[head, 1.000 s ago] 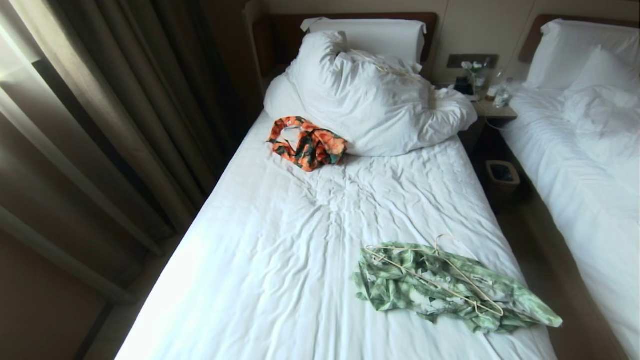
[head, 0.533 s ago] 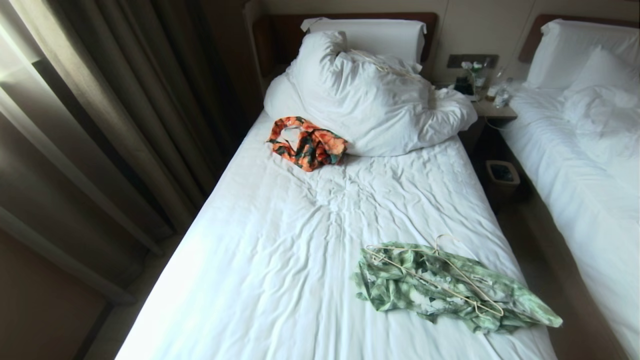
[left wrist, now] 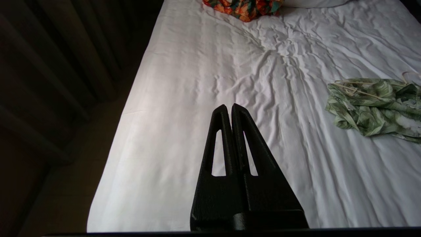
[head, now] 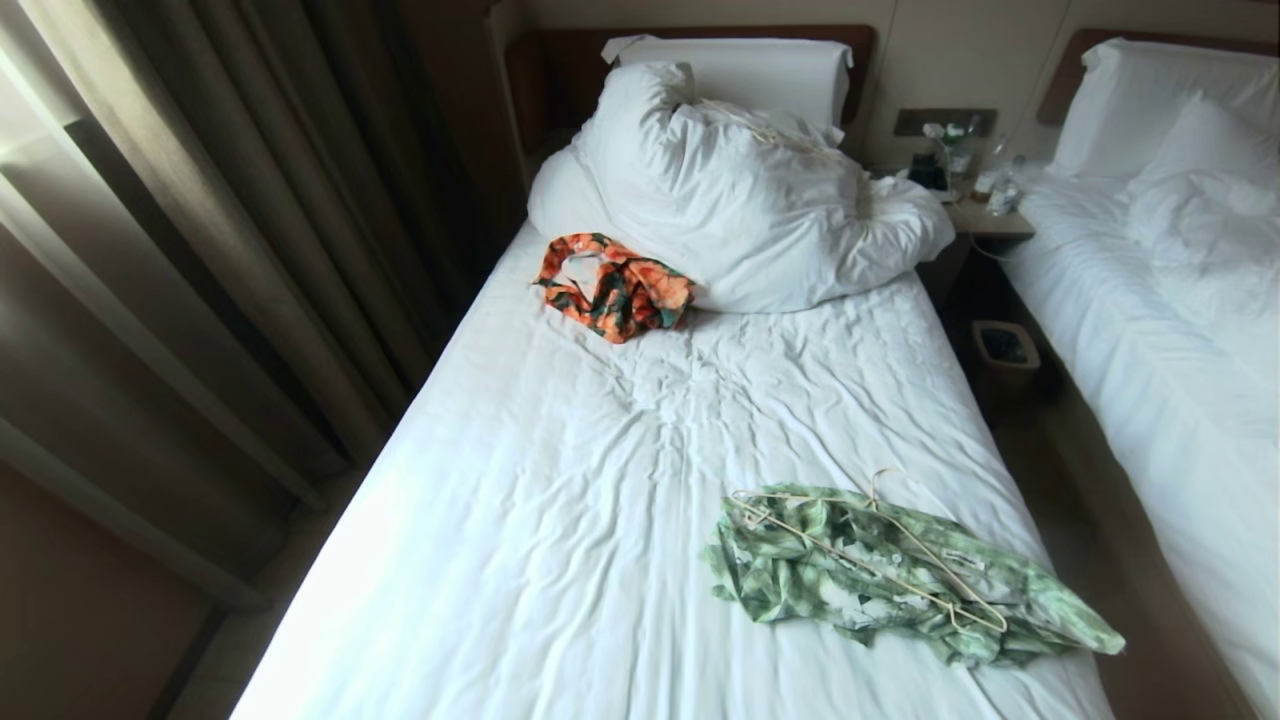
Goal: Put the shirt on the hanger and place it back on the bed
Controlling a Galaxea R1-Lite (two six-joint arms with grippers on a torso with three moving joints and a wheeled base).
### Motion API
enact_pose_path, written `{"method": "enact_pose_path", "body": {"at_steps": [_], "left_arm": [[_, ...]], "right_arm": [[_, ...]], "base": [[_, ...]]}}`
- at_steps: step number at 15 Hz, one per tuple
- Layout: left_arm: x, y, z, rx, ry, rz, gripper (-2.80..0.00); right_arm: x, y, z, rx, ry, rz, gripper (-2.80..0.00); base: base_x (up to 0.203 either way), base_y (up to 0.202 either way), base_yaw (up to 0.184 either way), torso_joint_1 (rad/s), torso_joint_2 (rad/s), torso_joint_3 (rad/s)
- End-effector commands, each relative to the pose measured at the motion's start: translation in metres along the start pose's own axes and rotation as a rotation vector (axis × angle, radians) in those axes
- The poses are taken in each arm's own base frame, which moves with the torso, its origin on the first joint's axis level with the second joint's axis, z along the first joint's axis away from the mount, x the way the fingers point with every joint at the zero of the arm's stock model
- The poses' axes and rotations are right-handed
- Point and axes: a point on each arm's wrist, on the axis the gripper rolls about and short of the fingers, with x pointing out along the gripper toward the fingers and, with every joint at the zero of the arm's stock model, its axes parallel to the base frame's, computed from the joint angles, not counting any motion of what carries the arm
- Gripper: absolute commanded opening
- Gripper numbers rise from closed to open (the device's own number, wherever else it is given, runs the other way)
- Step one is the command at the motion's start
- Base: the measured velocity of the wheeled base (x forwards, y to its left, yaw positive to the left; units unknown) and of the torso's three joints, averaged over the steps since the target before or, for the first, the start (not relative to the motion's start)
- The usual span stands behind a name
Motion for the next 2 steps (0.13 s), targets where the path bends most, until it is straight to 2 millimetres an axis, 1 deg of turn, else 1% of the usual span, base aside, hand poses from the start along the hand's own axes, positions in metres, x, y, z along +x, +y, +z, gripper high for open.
{"method": "enact_pose_path", "body": {"at_steps": [1, 2], "left_arm": [[0.0000, 0.0000, 0.0000, 0.000, 0.000, 0.000, -2.80], [0.0000, 0.0000, 0.0000, 0.000, 0.000, 0.000, -2.80]], "right_arm": [[0.0001, 0.0000, -0.0004, 0.002, 0.002, -0.001, -2.80], [0.0000, 0.0000, -0.0005, 0.006, 0.000, -0.001, -2.80]], "base": [[0.000, 0.000, 0.000, 0.000, 0.00, 0.000], [0.000, 0.000, 0.000, 0.000, 0.00, 0.000]]}}
